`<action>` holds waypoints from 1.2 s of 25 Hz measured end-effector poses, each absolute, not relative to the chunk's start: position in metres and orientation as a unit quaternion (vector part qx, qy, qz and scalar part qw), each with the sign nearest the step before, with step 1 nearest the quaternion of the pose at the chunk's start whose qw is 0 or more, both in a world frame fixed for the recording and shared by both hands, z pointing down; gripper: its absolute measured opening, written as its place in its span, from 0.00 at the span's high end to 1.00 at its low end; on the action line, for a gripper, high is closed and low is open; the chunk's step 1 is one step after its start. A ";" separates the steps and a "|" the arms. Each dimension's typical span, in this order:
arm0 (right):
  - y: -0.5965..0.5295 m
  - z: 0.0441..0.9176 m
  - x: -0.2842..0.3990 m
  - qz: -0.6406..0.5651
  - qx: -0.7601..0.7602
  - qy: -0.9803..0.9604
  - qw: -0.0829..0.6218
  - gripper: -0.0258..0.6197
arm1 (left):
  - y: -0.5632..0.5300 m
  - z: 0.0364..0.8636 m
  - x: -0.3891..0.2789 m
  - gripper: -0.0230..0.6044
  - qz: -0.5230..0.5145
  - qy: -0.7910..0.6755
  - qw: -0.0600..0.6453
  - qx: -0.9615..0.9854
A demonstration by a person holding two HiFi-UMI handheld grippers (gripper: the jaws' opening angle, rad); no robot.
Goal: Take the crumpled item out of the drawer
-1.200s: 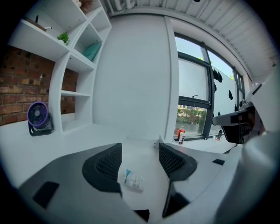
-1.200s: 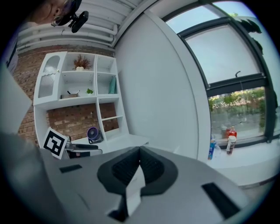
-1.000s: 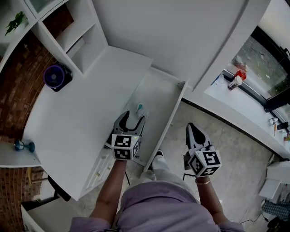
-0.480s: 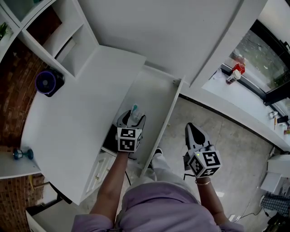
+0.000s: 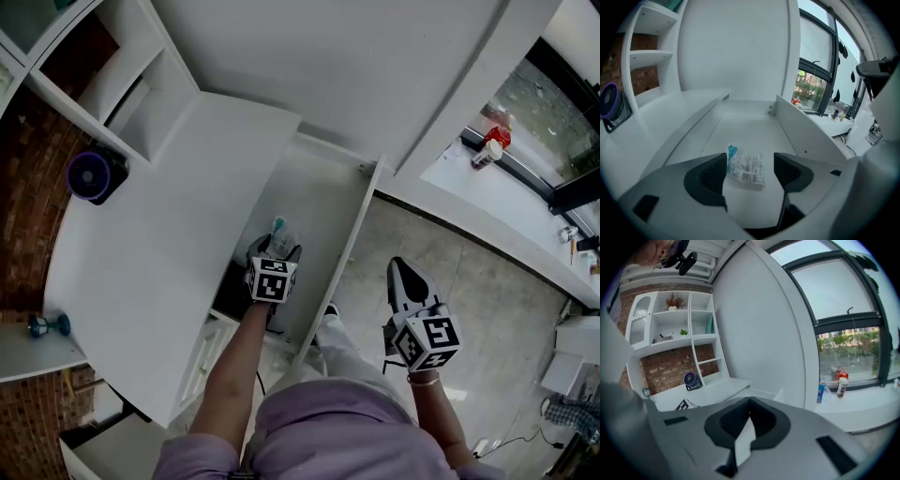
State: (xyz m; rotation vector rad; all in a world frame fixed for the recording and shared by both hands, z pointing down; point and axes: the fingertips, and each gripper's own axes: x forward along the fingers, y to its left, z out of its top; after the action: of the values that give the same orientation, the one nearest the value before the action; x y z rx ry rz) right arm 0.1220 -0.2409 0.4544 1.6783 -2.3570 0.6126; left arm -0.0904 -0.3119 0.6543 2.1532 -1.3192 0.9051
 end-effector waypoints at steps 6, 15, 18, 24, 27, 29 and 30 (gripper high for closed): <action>-0.244 0.461 0.126 0.214 0.568 -0.789 0.097 0.95 | -0.319 0.678 -0.095 0.47 0.348 -0.477 0.249 0.768; -0.245 0.472 0.132 0.230 0.574 -0.779 0.102 0.95 | -0.331 0.703 -0.086 0.46 0.370 -0.463 0.259 0.762; -0.246 0.474 0.136 0.232 0.578 -0.775 0.102 0.95 | -0.335 0.710 -0.083 0.46 0.377 -0.459 0.263 0.760; -0.246 0.478 0.143 0.237 0.582 -0.771 0.106 0.95 | -0.338 0.722 -0.083 0.47 0.388 -0.462 0.286 0.744; -0.245 0.479 0.145 0.239 0.582 -0.770 0.105 0.95 | -0.336 0.724 -0.081 0.54 0.400 -0.463 0.284 0.738; -0.245 0.480 0.146 0.240 0.582 -0.770 0.105 0.95 | -0.334 0.725 -0.079 0.58 0.403 -0.466 0.283 0.734; -0.245 0.480 0.146 0.241 0.581 -0.770 0.106 0.95 | -0.333 0.724 -0.078 0.59 0.404 -0.469 0.285 0.732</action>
State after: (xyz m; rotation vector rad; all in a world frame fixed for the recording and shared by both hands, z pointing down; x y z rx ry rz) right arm 0.1459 -0.2448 0.4796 1.7122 -2.2691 0.7088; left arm -0.0783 -0.3328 0.7244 1.9583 -1.2544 1.0799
